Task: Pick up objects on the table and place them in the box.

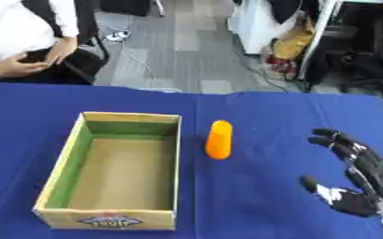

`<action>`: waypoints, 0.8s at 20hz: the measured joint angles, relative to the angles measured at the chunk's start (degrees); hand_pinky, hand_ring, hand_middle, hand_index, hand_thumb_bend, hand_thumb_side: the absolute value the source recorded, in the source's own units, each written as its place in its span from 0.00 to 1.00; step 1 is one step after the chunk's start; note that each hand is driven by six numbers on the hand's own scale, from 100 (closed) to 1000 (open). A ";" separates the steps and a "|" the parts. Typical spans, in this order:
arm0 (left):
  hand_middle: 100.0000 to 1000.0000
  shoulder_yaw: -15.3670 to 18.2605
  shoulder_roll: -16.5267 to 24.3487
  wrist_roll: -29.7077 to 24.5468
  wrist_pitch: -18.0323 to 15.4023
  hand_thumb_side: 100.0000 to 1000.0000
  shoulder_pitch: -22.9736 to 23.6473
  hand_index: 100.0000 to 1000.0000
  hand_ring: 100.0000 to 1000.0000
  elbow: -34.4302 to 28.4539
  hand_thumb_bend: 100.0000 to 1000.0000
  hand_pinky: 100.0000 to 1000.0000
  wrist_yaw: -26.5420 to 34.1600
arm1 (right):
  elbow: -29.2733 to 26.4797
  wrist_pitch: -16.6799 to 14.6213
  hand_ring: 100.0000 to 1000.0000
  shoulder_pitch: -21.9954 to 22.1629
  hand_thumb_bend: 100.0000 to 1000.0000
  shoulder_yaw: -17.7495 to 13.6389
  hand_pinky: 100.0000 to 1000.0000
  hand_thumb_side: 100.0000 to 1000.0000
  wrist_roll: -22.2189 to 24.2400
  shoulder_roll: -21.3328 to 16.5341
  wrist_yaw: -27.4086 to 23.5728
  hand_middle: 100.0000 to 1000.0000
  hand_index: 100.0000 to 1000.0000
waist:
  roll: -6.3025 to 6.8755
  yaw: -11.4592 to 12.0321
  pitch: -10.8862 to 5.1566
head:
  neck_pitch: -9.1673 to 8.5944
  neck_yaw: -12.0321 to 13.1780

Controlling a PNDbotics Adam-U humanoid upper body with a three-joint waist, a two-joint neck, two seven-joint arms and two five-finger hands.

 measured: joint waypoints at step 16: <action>0.96 -0.33 -1.10 -0.58 -0.21 0.88 -1.16 0.99 0.93 0.00 0.25 1.00 0.56 | 7.35 -1.12 0.71 -6.97 0.53 4.42 0.67 1.00 3.59 4.64 3.04 0.84 0.85 | 0.87 1.49 1.28 | -1.12 -2.08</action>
